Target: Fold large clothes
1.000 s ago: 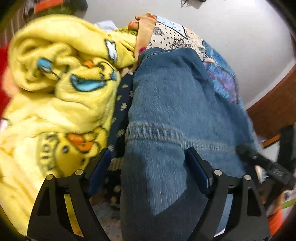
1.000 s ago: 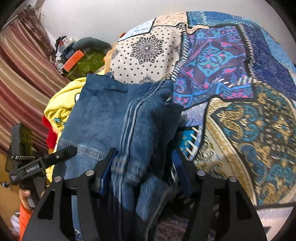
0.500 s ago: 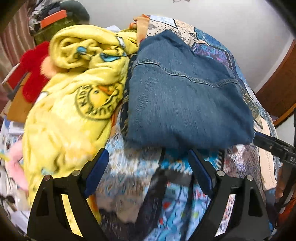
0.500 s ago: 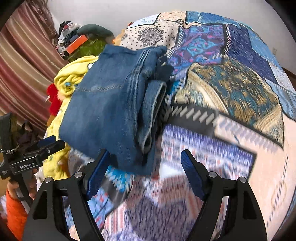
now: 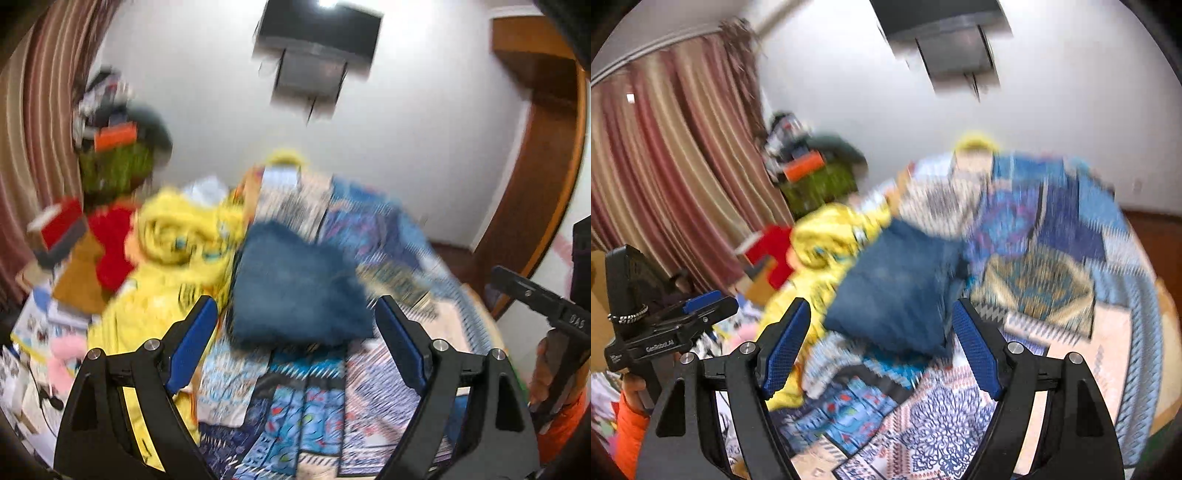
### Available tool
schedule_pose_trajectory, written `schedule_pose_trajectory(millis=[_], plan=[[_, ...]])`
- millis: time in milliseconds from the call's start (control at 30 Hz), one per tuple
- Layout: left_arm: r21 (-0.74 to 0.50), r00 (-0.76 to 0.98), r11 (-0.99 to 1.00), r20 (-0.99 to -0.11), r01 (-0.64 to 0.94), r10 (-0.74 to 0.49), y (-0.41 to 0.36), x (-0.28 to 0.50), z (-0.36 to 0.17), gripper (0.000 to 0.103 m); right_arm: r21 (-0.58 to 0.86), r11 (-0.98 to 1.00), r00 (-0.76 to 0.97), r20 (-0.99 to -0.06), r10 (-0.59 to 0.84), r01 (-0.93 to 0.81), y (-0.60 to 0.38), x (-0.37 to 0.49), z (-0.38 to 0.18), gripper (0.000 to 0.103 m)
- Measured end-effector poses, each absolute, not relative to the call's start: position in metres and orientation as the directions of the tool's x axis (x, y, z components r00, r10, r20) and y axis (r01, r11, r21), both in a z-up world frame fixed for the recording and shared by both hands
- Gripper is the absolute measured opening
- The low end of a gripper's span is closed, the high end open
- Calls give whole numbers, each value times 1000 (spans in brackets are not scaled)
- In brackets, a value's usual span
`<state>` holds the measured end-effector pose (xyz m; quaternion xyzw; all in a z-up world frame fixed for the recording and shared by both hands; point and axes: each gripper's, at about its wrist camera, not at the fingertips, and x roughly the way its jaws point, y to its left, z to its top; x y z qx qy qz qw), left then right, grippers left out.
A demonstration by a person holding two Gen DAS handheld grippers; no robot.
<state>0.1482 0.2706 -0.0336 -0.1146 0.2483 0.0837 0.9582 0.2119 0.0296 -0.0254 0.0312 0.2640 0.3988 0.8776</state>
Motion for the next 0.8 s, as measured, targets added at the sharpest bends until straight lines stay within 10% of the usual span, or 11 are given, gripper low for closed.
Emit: schedule_pose_trajectory(millis=[400, 800], plan=[[-45, 965, 971, -134, -233, 225, 187, 44, 32, 87, 177, 679, 664, -144, 734, -712, -8, 106, 28, 76], [-38, 963, 965, -85, -259, 255, 164, 16, 24, 102, 140, 725, 715, -122, 689, -675, -12, 91, 15, 92]])
